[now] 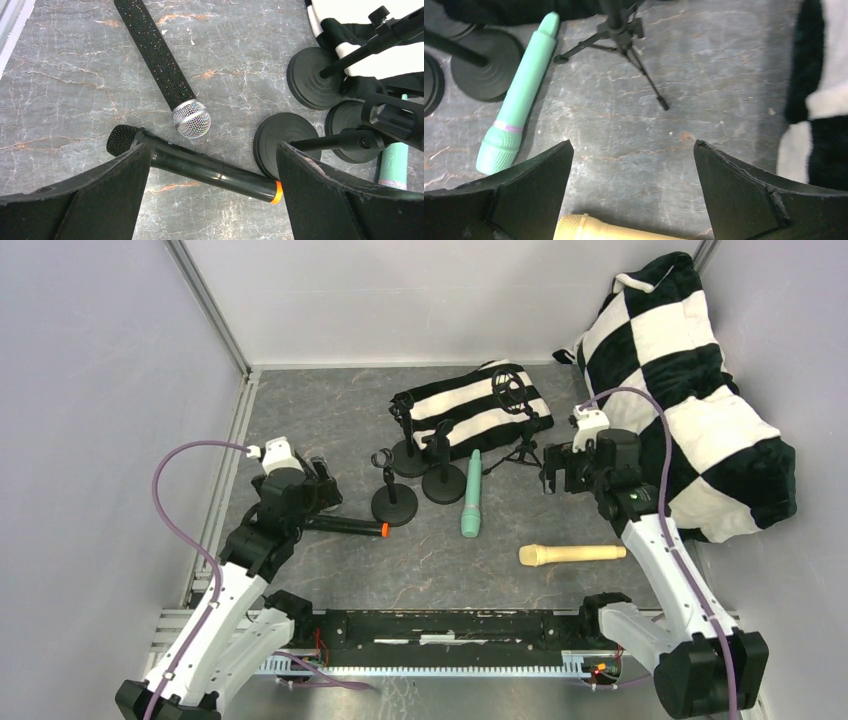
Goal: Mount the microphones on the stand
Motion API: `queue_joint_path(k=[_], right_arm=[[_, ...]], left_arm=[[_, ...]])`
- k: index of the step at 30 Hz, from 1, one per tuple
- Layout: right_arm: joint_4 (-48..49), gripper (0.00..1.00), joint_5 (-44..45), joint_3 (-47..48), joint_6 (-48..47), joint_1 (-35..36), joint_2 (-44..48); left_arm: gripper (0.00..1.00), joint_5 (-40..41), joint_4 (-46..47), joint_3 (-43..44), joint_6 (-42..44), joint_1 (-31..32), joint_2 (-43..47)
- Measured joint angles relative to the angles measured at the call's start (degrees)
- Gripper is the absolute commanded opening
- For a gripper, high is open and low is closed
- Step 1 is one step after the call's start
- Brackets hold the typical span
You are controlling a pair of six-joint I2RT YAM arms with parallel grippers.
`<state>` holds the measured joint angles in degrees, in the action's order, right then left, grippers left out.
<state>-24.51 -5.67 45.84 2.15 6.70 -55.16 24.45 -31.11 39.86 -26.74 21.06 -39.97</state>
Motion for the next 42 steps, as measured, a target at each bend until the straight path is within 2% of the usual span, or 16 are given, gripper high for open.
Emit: queue_joint_path(k=[2,10,17,22,28,35,42], right_arm=[[-0.4,0.98,-0.6,0.0,-0.2,1.7,-1.5],[-4.5,0.98,4.1,3.0,-4.0,17.4,-7.0],[-7.4,0.95,7.2,4.2,-7.5,26.2,-11.6],[-5.4,0.95,7.7,3.8,-6.0,31.8,-12.9],[3.4,0.97,10.9,0.0,3.0,33.9,-12.9],[12.2,0.98,18.6,-5.5,21.4,33.9,-12.9],[20.5,0.96,19.8,-8.9,32.6,33.9,-14.5]], left_arm=[[1.0,0.0,0.0,0.0,0.0,0.0,0.6],[1.0,-0.7,0.0,0.6,0.0,-0.1,-1.5],[1.0,-0.6,-0.3,1.0,0.0,-0.1,-3.4],[1.0,-0.6,-0.4,1.1,0.0,-0.1,-3.4],[1.0,-0.6,-0.4,1.1,0.0,-0.1,-3.5],[1.0,-0.6,-0.5,1.1,0.0,-0.1,-3.5],[1.0,-0.3,-0.5,1.1,0.0,-0.1,-3.5]])
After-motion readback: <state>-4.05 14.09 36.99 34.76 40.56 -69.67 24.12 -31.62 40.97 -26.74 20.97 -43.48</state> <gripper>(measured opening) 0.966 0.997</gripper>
